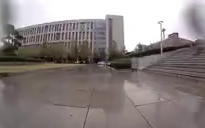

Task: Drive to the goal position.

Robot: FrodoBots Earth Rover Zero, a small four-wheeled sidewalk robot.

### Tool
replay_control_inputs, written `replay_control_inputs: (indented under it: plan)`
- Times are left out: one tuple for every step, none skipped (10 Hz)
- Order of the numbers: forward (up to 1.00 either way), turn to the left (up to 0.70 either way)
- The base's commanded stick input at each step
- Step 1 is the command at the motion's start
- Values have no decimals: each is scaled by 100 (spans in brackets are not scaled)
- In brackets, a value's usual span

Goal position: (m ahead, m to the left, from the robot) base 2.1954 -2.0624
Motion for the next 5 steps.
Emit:
replay_control_inputs:
  plan:
    - [70, 0]
    - [70, 0]
    - [70, 0]
    - [70, 0]
    - [70, 0]
